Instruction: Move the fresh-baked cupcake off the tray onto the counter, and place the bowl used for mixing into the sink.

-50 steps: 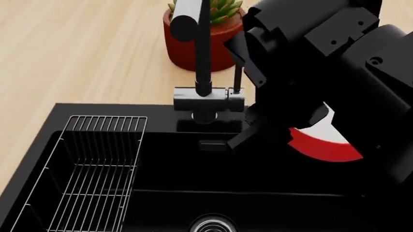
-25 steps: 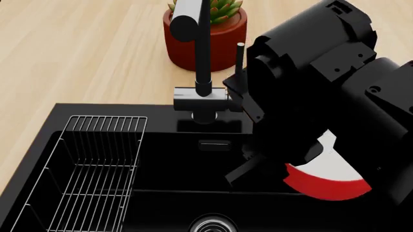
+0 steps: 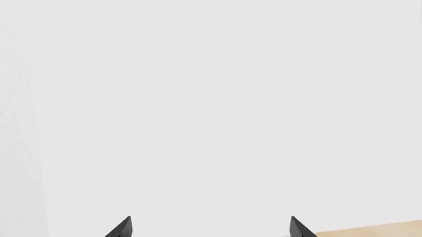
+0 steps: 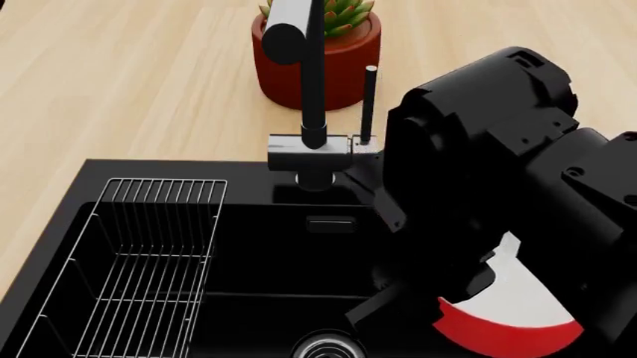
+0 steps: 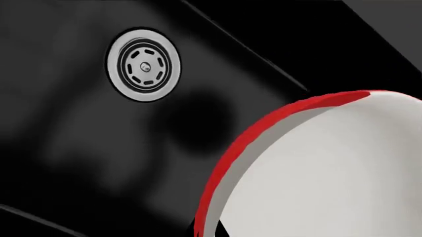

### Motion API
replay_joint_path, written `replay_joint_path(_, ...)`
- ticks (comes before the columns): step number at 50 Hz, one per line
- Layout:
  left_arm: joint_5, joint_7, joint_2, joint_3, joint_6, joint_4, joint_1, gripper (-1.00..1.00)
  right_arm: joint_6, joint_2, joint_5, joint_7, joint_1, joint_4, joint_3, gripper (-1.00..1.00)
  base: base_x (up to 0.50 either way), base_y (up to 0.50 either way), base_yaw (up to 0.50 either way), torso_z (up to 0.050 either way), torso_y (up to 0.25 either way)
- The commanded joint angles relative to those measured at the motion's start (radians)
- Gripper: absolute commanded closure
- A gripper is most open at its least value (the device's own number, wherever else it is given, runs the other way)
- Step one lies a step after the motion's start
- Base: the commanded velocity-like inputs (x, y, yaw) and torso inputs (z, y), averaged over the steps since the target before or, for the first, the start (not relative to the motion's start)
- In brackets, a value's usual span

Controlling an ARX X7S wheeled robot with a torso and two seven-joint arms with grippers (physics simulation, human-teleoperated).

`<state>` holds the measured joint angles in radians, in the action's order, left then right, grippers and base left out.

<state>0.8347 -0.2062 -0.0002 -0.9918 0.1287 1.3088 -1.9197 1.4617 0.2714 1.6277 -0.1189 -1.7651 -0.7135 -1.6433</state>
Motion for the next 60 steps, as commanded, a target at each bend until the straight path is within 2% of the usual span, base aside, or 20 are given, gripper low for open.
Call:
replay_joint_path(1, -0.021, 0.0, -0.001, 0.013, -0.028, -0.001, 0.001, -1.0, 0.011, 0.01, 0.081, -0.025, 0.027, 0.012, -0.109, 1.0, 0.0, 0.0, 0.0, 0.0, 0.0)
replay_joint_path(17, -0.011, -0.002, -0.001, 0.0, -0.031, -0.001, 0.001, -1.0, -0.004, 0.01, 0.099, -0.024, 0.07, -0.008, -0.132, 1.0, 0.0, 0.0, 0.0, 0.001, 0.001)
replay_joint_path(60, 0.004, -0.001, 0.0, -0.02, -0.033, -0.001, -0.001, -1.0, -0.104, -0.083, -0.054, 0.201, 0.199, -0.187, -0.251, 1.0, 0.0, 0.0, 0.0, 0.0, 0.0)
